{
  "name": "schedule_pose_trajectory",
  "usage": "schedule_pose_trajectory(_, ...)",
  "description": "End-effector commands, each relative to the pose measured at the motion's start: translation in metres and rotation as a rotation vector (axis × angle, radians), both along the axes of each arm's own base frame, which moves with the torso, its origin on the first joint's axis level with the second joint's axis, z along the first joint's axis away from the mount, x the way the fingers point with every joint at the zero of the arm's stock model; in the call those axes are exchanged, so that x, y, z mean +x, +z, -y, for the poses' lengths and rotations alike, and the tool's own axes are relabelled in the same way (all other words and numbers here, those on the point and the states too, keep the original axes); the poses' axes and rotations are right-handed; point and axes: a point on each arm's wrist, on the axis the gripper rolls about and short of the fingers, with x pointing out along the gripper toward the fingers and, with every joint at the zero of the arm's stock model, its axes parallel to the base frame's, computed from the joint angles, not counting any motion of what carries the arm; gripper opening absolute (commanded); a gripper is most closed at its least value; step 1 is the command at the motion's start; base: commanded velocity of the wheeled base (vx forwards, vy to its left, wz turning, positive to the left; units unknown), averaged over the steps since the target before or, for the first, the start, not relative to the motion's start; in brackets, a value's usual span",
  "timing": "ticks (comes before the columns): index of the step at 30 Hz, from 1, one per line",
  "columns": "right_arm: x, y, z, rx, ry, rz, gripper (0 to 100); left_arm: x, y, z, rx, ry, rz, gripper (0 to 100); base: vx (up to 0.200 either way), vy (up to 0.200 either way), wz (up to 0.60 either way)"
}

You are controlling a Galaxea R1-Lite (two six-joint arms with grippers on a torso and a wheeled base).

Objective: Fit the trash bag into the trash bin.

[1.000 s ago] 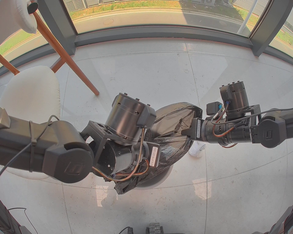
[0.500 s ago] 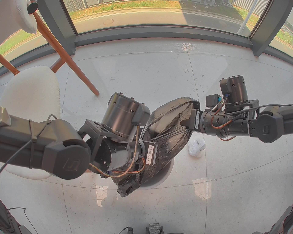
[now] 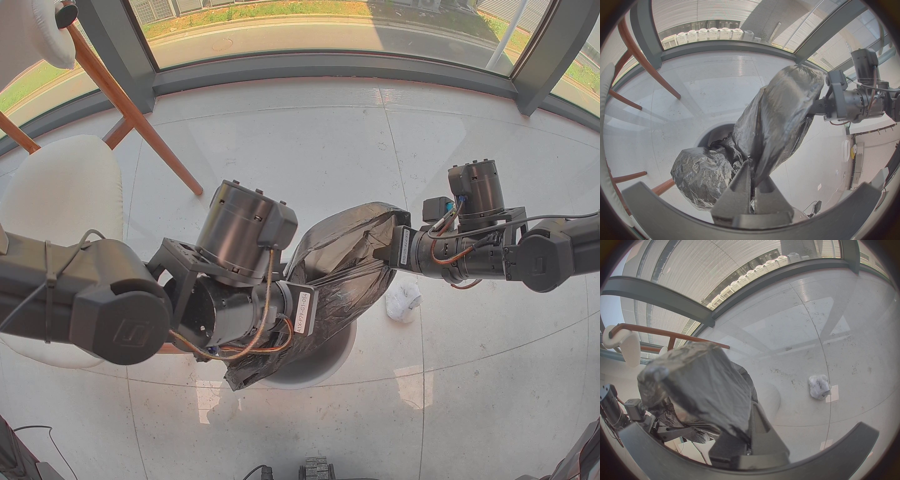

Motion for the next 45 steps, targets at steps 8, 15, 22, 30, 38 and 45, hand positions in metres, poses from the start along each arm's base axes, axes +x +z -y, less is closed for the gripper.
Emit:
schedule_pose_trajectory(8,0.006,-0.005,0.002,0.003,-0.012,0.003,0,-0.016,0.01,-0.016,-0.017,-0.002,0.011,0,0.0,0.0,0.0)
schedule_pose_trajectory(15,0.009,-0.008,0.005,-0.001,-0.024,-0.001,0,-0.023,0.017,-0.027,-0.013,0.003,0.0,0,0.0,0.0,0.0)
schedule_pose_trajectory(22,0.011,-0.014,0.002,-0.009,-0.019,-0.016,0,-0.036,0.022,-0.038,0.004,-0.015,-0.051,0,0.0,0.0,0.0)
schedule_pose_trajectory(30,-0.005,-0.029,-0.004,-0.064,0.039,-0.051,0,-0.041,0.019,-0.04,0.018,-0.01,-0.102,0,0.0,0.0,0.0)
schedule_pose_trajectory(38,-0.013,-0.049,0.006,-0.135,0.063,-0.093,0,-0.041,0.011,-0.04,0.007,0.026,-0.175,0,0.0,0.0,0.0)
schedule_pose_trajectory(45,-0.003,-0.065,0.009,-0.19,0.074,-0.104,0,-0.017,-0.006,-0.024,0.007,0.044,-0.165,0,0.0,0.0,0.0)
